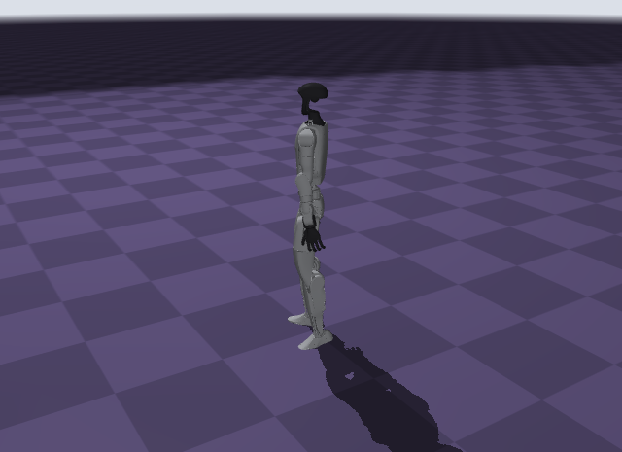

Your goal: In place motions

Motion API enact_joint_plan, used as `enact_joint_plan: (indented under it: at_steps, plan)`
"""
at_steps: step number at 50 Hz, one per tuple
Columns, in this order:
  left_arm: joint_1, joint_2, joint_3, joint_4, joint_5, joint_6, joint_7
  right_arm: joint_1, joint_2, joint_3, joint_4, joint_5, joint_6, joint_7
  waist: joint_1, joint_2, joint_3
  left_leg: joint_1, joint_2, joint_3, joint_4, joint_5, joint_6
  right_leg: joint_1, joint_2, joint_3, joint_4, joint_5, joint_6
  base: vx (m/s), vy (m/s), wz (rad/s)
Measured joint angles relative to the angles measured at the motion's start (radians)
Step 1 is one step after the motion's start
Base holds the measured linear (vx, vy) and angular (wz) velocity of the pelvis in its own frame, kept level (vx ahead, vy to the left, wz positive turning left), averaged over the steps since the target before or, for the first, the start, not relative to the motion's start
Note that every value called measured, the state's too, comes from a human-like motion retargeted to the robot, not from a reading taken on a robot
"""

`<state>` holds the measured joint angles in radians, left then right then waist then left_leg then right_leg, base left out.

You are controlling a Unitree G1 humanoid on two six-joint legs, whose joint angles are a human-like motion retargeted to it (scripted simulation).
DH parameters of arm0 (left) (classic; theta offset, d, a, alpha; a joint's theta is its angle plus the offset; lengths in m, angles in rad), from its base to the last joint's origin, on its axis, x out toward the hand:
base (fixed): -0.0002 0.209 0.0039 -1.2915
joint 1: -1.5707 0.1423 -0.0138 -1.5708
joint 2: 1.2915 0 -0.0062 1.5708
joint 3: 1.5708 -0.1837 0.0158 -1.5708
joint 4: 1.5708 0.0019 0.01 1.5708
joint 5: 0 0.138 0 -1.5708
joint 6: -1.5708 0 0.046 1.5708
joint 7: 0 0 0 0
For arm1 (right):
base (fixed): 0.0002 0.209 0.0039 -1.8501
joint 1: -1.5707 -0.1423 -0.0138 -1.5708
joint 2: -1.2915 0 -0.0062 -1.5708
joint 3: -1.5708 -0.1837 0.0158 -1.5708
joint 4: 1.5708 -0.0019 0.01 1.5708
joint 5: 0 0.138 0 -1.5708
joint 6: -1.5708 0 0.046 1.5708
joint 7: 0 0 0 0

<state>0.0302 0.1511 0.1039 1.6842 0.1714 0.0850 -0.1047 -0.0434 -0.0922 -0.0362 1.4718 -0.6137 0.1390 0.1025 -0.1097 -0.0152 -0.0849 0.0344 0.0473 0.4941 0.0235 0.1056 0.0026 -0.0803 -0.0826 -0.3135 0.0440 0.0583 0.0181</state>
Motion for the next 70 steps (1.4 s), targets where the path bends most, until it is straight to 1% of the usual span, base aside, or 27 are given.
enact_joint_plan:
  at_steps: [8, 17, 25, 27, 28, 32, 40, 47, 52, 58, 65, 70]
  plan:
    - [0.009, -0.001, 0.007, 0.016, -0.010, 0.020, 0.002, -0.022, -0.002, 0.013, -0.001, -0.009, -0.005, 0.013, -0.004, -0.004, -0.008, -0.001, 0.004, -0.001, 0.001, 0.007, -0.002, -0.006, 0.004, 0.012, 0.001, 0.003, -0.003, -0.05, -0.04, -0.01]
    - [0.015, -0.006, -0.003, 0.015, -0.027, 0.013, -0.003, -0.030, 0.017, 0.026, -0.021, -0.019, -0.011, 0.026, -0.051, -0.002, -0.011, 0.028, 0.027, 0.085, 0.002, -0.010, -0.019, -0.037, 0.028, 0.090, 0.010, 0.019, -0.005, -0.13, -0.10, -0.51]
    - [0.006, -0.012, -0.034, 0.010, -0.026, 0.018, -0.016, -0.046, 0.025, 0.024, -0.013, -0.030, -0.002, 0.028, -0.135, 0.025, -0.012, 0.068, 0.046, 0.243, -0.004, -0.043, -0.050, -0.079, 0.070, 0.216, 0.003, 0.049, -0.009, -0.19, -0.03, -1.11]
    - [-0.001, -0.010, -0.032, 0.000, -0.022, 0.018, -0.014, -0.052, 0.021, 0.022, 0.000, -0.030, 0.002, 0.022, -0.083, 0.026, -0.023, 0.089, 0.042, 0.362, -0.011, -0.056, -0.068, -0.087, 0.110, 0.325, -0.010, 0.057, -0.018, -0.21, 0.02, -2.55]
    - [-0.003, -0.009, -0.034, -0.005, -0.022, 0.017, -0.012, -0.053, 0.017, 0.018, 0.007, -0.028, 0.004, 0.018, -0.080, 0.030, -0.026, 0.096, 0.042, 0.397, -0.013, -0.061, -0.074, -0.092, 0.124, 0.357, -0.016, 0.065, -0.022, -0.17, 0.02, -1.52]
    - [-0.014, -0.005, -0.033, -0.027, -0.038, 0.010, -0.005, -0.053, 0.003, -0.004, 0.038, -0.018, 0.020, -0.001, -0.200, 0.057, -0.020, 0.095, 0.059, 0.379, -0.009, -0.068, -0.081, -0.139, 0.126, 0.352, -0.003, 0.095, -0.009, -0.19, 0.02, -0.17]
    - [-0.034, -0.007, -0.018, -0.047, -0.089, -0.003, 0.016, -0.051, -0.024, -0.036, 0.092, -0.005, 0.039, -0.038, -0.266, 0.072, -0.023, 0.107, 0.062, 0.453, -0.008, -0.085, -0.102, -0.173, 0.175, 0.462, -0.017, 0.132, -0.004, -0.12, 0.03, -0.74]
    - [-0.043, -0.036, -0.028, -0.049, -0.073, -0.006, 0.006, -0.038, -0.034, -0.059, 0.110, 0.017, 0.045, -0.052, -0.293, 0.088, -0.025, 0.111, 0.063, 0.490, -0.010, -0.090, -0.113, -0.188, 0.201, 0.516, -0.025, 0.147, -0.002, -0.02, 0.02, -0.42]
    - [-0.041, -0.055, -0.048, -0.054, -0.047, -0.009, -0.001, -0.031, -0.031, -0.066, 0.116, 0.030, 0.048, -0.054, -0.287, 0.086, -0.028, 0.111, 0.063, 0.490, -0.013, -0.089, -0.114, -0.187, 0.202, 0.512, -0.023, 0.143, -0.004, 0.01, -0.01, 0.04]
    - [-0.028, -0.068, -0.055, -0.056, -0.032, -0.011, -0.010, -0.025, -0.031, -0.060, 0.101, 0.026, 0.042, -0.049, -0.265, 0.077, -0.028, 0.106, 0.061, 0.463, -0.015, -0.082, -0.108, -0.174, 0.183, 0.467, -0.021, 0.127, -0.009, 0.07, -0.03, 0.41]
    - [-0.011, -0.066, -0.048, -0.052, -0.034, -0.007, -0.012, -0.020, -0.045, -0.066, 0.076, 0.031, 0.032, -0.037, -0.225, 0.067, -0.025, 0.093, 0.058, 0.391, -0.013, -0.067, -0.089, -0.137, 0.132, 0.353, -0.011, 0.086, -0.011, 0.16, -0.06, 0.90]
    - [-0.011, -0.056, -0.045, -0.053, -0.041, -0.004, -0.011, -0.012, -0.062, -0.073, 0.067, 0.047, 0.023, -0.029, -0.179, 0.055, -0.011, 0.070, 0.045, 0.274, -0.005, -0.053, -0.064, -0.089, 0.084, 0.241, -0.007, 0.050, -0.012, 0.22, 0.00, 1.22]
